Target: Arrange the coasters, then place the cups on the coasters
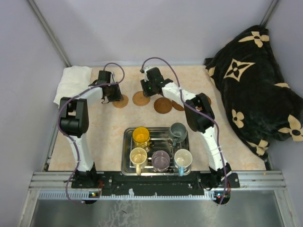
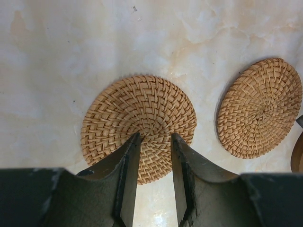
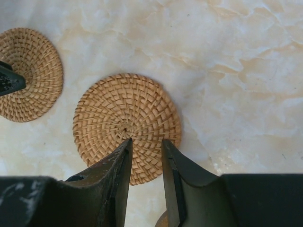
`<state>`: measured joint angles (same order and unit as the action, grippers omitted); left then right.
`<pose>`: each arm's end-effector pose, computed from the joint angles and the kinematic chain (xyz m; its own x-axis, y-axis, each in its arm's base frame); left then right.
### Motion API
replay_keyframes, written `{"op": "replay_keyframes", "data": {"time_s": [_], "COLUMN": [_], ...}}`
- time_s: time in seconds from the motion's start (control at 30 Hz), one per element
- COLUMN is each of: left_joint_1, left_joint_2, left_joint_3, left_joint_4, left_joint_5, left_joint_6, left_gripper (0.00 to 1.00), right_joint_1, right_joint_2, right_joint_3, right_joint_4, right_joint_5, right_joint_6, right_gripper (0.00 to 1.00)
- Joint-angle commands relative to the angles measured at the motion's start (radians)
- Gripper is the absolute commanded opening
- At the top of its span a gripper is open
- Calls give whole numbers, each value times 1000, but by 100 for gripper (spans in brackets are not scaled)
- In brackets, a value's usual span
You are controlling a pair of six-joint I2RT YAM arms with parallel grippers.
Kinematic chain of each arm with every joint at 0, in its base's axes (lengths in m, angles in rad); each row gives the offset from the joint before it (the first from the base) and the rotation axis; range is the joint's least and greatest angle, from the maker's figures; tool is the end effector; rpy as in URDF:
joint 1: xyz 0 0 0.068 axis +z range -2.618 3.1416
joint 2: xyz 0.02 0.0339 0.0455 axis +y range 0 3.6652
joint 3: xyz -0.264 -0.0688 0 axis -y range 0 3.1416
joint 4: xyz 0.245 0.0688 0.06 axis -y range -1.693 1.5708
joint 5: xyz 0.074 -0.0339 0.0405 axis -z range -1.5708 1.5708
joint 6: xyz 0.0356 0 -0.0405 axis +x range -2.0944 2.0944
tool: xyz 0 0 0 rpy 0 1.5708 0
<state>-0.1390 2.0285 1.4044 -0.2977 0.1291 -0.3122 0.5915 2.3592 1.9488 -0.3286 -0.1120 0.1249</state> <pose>0.4318 -0.0650 0.1688 -0.8167 -0.1933 -0.5437 -0.0383 0.9583 -0.2832 0.4433 0.3026 0.1832 -0.6323 -0.2756 -0.7240 -0.5482 0.8196 0.1668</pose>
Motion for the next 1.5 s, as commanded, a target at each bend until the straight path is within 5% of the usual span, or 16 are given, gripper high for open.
{"op": "replay_keyframes", "data": {"time_s": [0.0,0.2,0.37,1.47], "left_joint_1": [15,15,16,15], "left_joint_2": [63,58,60,63], "left_joint_3": [-7,-7,-8,-44], "left_joint_4": [-57,-55,-53,-34], "left_joint_5": [-65,-63,-50,3], "left_joint_6": [24,21,21,23], "left_gripper": [40,40,40,40], "right_joint_1": [23,31,36,110], "right_joint_2": [-6,-7,21,-76], "right_joint_3": [32,30,19,-306], "right_joint_4": [45,54,65,-13], "right_joint_5": [-50,-78,-88,45], "right_joint_6": [-36,-40,-39,-14], "right_gripper": [33,32,21,15]}}
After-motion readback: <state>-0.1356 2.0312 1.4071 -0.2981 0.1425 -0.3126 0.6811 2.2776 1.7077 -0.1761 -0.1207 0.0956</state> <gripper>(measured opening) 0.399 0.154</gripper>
